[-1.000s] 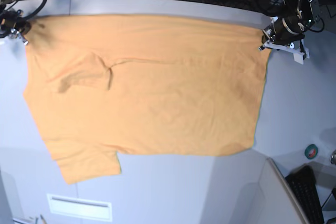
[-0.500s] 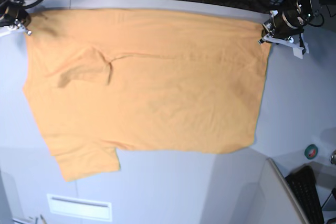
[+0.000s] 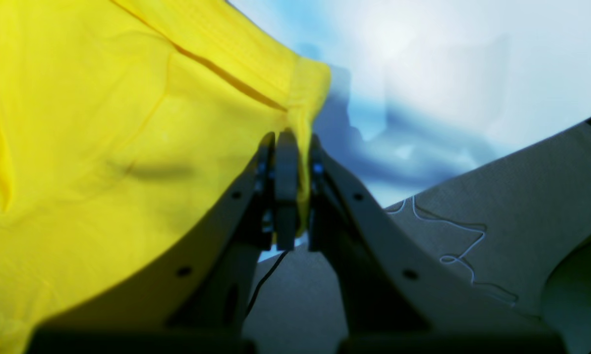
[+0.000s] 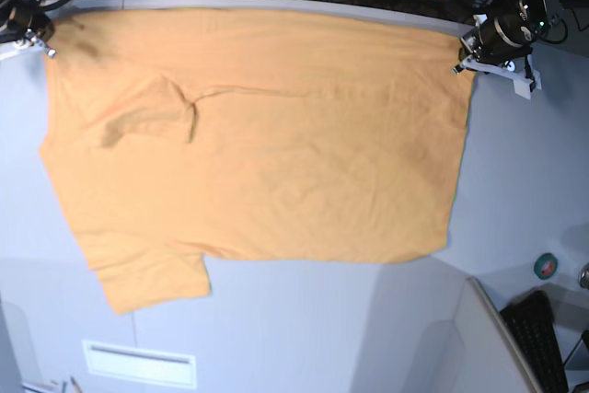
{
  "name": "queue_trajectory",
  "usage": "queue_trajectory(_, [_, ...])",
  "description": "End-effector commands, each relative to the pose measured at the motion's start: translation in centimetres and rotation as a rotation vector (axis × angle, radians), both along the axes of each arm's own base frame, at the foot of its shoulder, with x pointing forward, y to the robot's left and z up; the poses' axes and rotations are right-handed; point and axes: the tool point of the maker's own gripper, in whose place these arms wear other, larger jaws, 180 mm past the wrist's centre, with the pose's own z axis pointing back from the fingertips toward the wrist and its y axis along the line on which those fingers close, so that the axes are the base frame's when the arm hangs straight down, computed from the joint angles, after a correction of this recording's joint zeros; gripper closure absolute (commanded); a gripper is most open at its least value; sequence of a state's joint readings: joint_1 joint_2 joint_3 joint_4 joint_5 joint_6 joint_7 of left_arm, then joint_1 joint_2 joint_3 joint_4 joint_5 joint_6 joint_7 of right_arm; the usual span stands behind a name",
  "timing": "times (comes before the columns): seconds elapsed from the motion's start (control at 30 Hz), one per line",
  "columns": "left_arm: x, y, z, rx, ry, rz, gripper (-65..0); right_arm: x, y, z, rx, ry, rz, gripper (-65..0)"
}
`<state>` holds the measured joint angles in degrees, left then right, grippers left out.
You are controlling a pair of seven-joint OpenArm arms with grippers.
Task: Layout the t-shirt on the table in an organized manner, then fold the t-shirt properly
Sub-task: 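Lift the shirt corners and pull them apart to flatten the shirt, then release the shirt and move the right gripper to its side edge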
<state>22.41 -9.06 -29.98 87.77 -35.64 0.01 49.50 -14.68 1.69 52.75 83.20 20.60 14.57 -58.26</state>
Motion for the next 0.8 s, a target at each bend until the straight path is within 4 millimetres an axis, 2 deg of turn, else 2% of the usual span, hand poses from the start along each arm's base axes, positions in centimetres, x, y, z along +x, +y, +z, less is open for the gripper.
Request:
queue_trajectory(0.0, [0.5,0.9,0.8,0.029,-0.025,0.001,0.0,0.2,-1.2,0.8,-0.036,-0.014,0.002,0.0])
queue_trajectory(0.1, [0.5,0.9,0.8,0.029,-0.025,0.001,0.0,0.2,-1.2,0.8,-0.037,-0.015,0.001,0.0])
queue_trajectory(0.13, [0.5,1.0,0.8,0.030,-0.025,0.002,-5.8,0.2,-1.2,0.9,-0.037,-0.017,0.001,-6.2])
queue_trajectory(0.23, [0.4,1.5,1.0,0.037,-0.028,0.017,-31.8,-0.1,-1.3,0.9,-0.045,-0.016,-0.002,-29.0])
queue_trajectory(0.27, [0.2,2.2,1.2,0.044,-0.032,0.037,-39.7,-0.2,-1.6,1.1,-0.054,-0.020,-0.007,-32.9])
queue_trajectory(0.33, [0.1,3.4,1.7,0.059,-0.045,0.073,-50.0,-0.5,-2.4,1.9,-0.076,-0.039,-0.046,-32.6])
queue_trajectory(0.37, [-0.1,4.2,2.0,0.068,-0.052,0.097,-53.2,-0.6,-2.8,2.4,-0.094,-0.053,-0.064,-31.8])
queue_trajectory(0.47, [0.0,6.4,3.7,0.111,-0.093,0.147,-54.0,0.3,-4.3,4.4,-0.168,-0.113,-0.075,-31.5])
queue_trajectory(0.57, [0.7,8.6,6.4,0.176,-0.152,0.170,-54.0,1.7,-5.5,6.4,-0.235,-0.170,-0.064,-31.5])
queue_trajectory(0.67, [1.7,9.8,8.5,0.223,-0.197,0.160,-53.8,4.6,-7.2,8.6,-0.289,-0.241,-0.049,-32.0])
queue_trajectory(0.73, [3.1,10.2,9.5,0.235,-0.229,0.149,-52.0,8.0,-7.9,9.3,-0.286,-0.286,-0.020,-32.1])
queue_trajectory(0.77, [3.6,10.3,9.7,0.235,-0.239,0.148,-48.2,9.9,-7.8,9.1,-0.272,-0.296,0.018,-32.1])
